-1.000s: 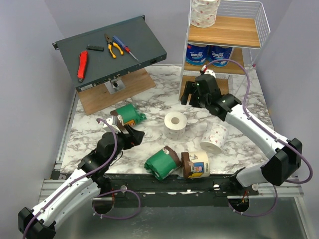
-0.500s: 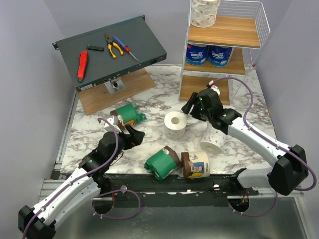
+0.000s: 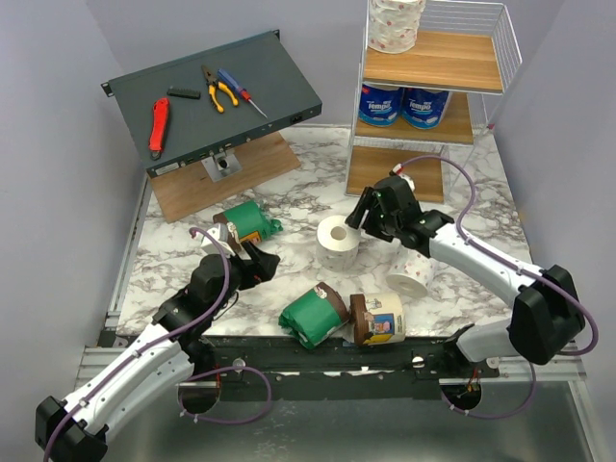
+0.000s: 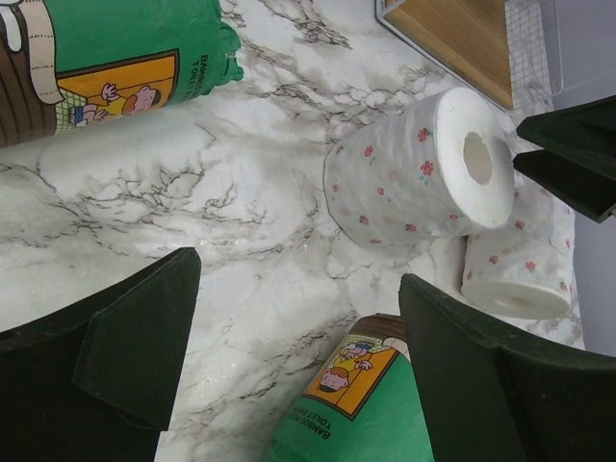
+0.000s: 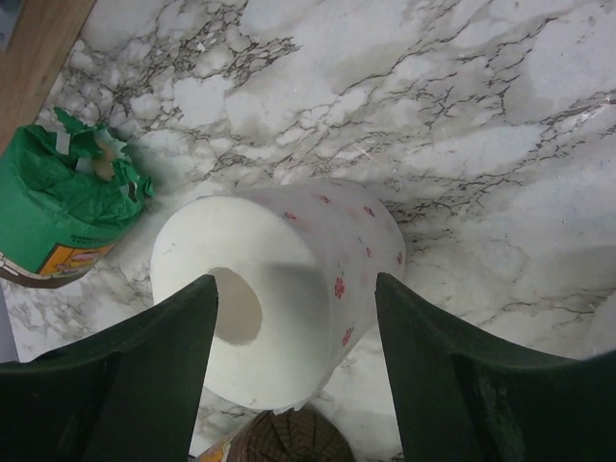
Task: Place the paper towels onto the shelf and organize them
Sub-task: Pick up the paper towel from the center of the board.
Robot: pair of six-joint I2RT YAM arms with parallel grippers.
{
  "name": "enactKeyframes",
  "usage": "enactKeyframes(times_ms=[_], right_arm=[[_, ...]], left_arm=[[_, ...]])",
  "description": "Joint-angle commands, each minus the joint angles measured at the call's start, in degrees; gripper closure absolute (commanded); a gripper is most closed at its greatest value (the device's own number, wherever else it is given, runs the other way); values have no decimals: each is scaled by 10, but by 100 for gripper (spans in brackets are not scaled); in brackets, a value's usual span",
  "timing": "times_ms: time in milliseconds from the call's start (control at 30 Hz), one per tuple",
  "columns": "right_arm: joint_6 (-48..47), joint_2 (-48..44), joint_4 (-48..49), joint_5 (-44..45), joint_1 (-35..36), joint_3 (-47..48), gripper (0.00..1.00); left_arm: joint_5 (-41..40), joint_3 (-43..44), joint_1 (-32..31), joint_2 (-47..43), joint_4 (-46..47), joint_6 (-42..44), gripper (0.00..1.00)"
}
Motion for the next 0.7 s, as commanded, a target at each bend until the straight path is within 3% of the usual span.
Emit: enactKeyframes(times_ms=[0, 667], right_arm=[[-23, 13, 8, -33, -1, 0, 30], [-76, 43, -15, -66, 0, 16, 33]], left_arm=[[3, 11, 1, 10, 1, 6, 13], [-1, 18, 1, 25, 3, 8, 13]])
